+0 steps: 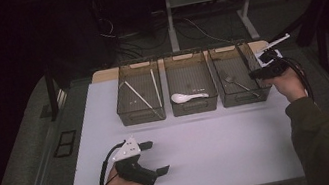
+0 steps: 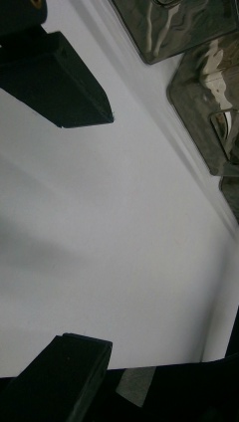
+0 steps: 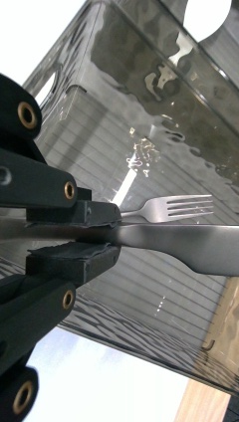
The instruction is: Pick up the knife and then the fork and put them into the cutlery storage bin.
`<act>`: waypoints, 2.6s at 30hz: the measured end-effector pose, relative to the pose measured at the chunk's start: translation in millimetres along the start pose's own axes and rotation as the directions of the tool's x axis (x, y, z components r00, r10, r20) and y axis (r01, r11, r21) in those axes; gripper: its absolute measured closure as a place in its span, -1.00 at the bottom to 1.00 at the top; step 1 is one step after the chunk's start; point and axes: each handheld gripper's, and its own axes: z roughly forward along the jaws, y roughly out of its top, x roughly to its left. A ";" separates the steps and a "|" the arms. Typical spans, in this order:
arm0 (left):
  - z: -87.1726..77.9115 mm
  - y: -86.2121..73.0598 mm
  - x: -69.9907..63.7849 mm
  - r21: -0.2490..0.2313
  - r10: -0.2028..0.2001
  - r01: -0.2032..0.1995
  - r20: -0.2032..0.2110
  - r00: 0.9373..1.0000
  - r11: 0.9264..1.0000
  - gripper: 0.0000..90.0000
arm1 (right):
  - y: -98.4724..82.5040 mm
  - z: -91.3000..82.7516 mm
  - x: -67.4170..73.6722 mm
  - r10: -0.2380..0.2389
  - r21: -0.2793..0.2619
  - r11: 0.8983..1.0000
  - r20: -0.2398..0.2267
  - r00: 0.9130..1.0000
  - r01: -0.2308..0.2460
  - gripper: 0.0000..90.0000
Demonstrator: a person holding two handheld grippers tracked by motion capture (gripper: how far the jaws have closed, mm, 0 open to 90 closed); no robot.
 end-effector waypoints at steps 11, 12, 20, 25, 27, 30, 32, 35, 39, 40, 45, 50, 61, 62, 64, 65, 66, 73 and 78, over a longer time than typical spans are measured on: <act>0.2 -0.2 -0.5 0.002 -0.002 0.002 0.005 1.000 1.000 -1.00 | 9.1 22.8 8.4 -0.029 0.094 0.995 0.027 0.999 0.026 0.77; 0.3 -0.2 -0.5 0.002 -0.002 0.002 0.005 1.000 1.000 -1.00 | 10.3 25.2 9.5 -0.032 0.109 0.994 0.030 0.999 0.029 0.77; 0.2 -0.2 -0.7 0.003 -0.003 0.003 0.009 1.000 1.000 -1.00 | 13.3 35.5 13.0 -0.024 0.163 0.986 0.016 1.000 0.021 0.69; 0.7 -0.1 -1.2 0.002 -0.002 0.002 0.009 1.000 1.000 -1.00 | 12.3 29.2 11.3 0.002 0.132 0.991 0.005 1.000 -0.002 0.54; 0.7 0.0 -1.3 0.002 -0.001 0.001 0.009 1.000 1.000 -1.00 | 12.6 25.0 10.4 0.017 0.100 0.995 -0.015 1.000 -0.015 0.45; 0.7 -0.1 -1.0 0.005 -0.003 0.003 0.006 1.000 1.000 -1.00 | 12.7 16.7 11.1 0.033 0.044 0.999 -0.054 0.998 -0.031 0.27; 0.8 -0.2 -1.1 0.006 -0.002 0.002 0.007 1.000 1.000 -1.00 | 11.2 10.8 11.7 0.049 0.002 0.999 -0.086 0.995 -0.049 0.16; 0.8 -0.2 -1.3 0.006 -0.003 0.003 0.006 1.000 1.000 -1.00 | 7.0 3.0 12.3 0.065 -0.063 0.995 -0.121 0.990 -0.073 0.02; 0.5 -0.2 -0.9 0.005 -0.007 0.007 0.003 1.000 1.000 -1.00 | 1.7 -5.3 14.7 0.056 -0.112 0.991 -0.134 0.989 -0.071 -0.10; 0.5 -0.1 -0.6 0.005 -0.007 0.007 0.003 1.000 1.000 -1.00 | 0.1 -7.3 16.1 0.052 -0.122 0.990 -0.136 0.989 -0.069 -0.13; 0.7 -0.3 0.1 0.004 -0.011 0.011 0.001 1.000 1.000 -1.00 | -6.1 -12.6 23.5 0.023 -0.146 0.988 -0.129 0.991 -0.042 -0.19; 0.2 -0.5 0.2 0.005 -0.011 0.011 -0.002 1.000 1.000 -1.00 | -11.4 -16.5 29.9 0.005 -0.176 0.984 -0.144 0.990 -0.030 -0.23; -0.5 -1.3 -0.2 0.010 -0.012 0.013 -0.004 1.000 1.000 -1.00 | -30.0 -34.7 43.7 -0.036 -0.260 0.965 -0.186 0.982 -0.014 -0.29; -0.7 -1.3 -0.3 0.013 -0.010 0.010 -0.006 1.000 1.000 -1.00 | -32.6 -36.7 45.3 -0.038 -0.269 0.963 -0.187 0.982 -0.014 -0.29; -0.7 -1.4 -0.7 0.012 -0.011 0.011 -0.007 1.000 1.000 -1.00 | -37.8 -40.1 48.2 -0.045 -0.282 0.959 -0.193 0.980 -0.012 -0.29; -0.6 -1.4 -0.7 0.013 -0.011 0.011 -0.007 1.000 1.000 -1.00 | -40.4 -41.5 49.5 -0.048 -0.286 0.958 -0.199 0.979 -0.012 -0.30; -0.6 -1.3 -0.7 0.012 -0.010 0.010 -0.007 1.000 1.000 -1.00 | -42.4 -42.5 50.7 -0.049 -0.289 0.957 -0.202 0.978 -0.012 -0.30; -0.7 -1.2 -1.3 0.012 -0.011 0.011 -0.006 1.000 1.000 -1.00 | -58.7 -51.8 62.6 -0.078 -0.343 0.939 -0.233 0.970 -0.007 -0.35; -1.2 -1.2 -1.5 0.010 -0.011 0.011 -0.006 1.000 1.000 -1.00 | -65.5 -55.5 73.3 -0.107 -0.353 0.936 -0.240 0.965 0.016 -0.43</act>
